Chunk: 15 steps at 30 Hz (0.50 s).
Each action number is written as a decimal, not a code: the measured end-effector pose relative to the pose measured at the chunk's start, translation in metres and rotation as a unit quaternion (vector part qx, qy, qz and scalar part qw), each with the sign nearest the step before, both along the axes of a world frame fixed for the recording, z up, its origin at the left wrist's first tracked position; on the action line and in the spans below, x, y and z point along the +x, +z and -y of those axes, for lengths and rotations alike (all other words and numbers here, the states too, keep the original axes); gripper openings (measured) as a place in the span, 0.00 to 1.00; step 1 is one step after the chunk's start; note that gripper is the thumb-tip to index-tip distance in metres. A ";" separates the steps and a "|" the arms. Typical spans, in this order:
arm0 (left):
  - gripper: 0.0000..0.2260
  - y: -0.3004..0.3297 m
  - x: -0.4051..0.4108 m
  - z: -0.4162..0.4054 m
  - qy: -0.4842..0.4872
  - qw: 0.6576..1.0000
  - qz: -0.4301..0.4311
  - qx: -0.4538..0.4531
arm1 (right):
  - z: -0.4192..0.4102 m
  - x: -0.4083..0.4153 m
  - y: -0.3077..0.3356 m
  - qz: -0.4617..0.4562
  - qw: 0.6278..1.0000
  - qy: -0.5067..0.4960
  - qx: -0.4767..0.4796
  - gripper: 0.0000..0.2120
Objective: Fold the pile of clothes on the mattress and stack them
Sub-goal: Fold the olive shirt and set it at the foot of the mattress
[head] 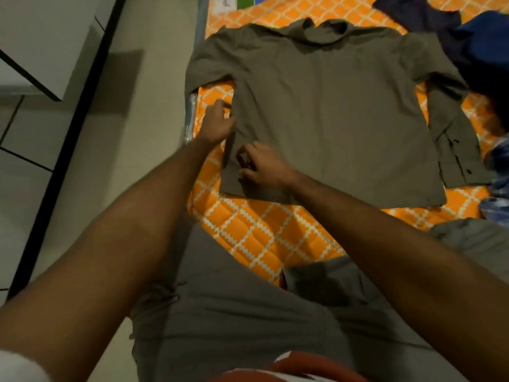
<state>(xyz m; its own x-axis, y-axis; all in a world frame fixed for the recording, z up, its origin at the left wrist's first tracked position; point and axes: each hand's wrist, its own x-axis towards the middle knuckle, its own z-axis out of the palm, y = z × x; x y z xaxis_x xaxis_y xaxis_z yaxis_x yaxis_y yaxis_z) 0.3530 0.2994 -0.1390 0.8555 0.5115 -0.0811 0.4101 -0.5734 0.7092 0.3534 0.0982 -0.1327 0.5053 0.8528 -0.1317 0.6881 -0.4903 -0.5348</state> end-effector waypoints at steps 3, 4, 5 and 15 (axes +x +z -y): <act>0.23 0.014 0.017 -0.009 0.002 0.997 -0.006 -0.077 | -0.012 -0.010 -0.003 -0.016 0.999 0.034 0.015 0.22; 0.23 0.014 0.023 -0.014 -0.008 0.996 -0.011 -0.092 | -0.016 -0.010 -0.002 -0.046 0.997 0.058 0.016 0.21; 0.24 0.012 0.025 -0.016 -0.023 0.994 -0.010 -0.102 | -0.015 -0.013 -0.002 -0.078 0.994 0.078 0.016 0.19; 0.23 0.004 0.090 -0.035 0.060 0.958 0.055 -0.276 | -0.042 -0.042 -0.006 -0.002 0.993 -0.115 -0.019 0.33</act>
<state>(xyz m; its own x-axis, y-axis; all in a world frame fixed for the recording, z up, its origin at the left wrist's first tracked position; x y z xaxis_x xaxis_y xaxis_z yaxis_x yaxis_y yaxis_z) 0.4429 0.3342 -0.1347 0.8125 0.5109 -0.2808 0.3551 -0.0518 0.9334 0.3118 0.1397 -0.1385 0.6849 0.7098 -0.1649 0.5539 -0.6541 -0.5152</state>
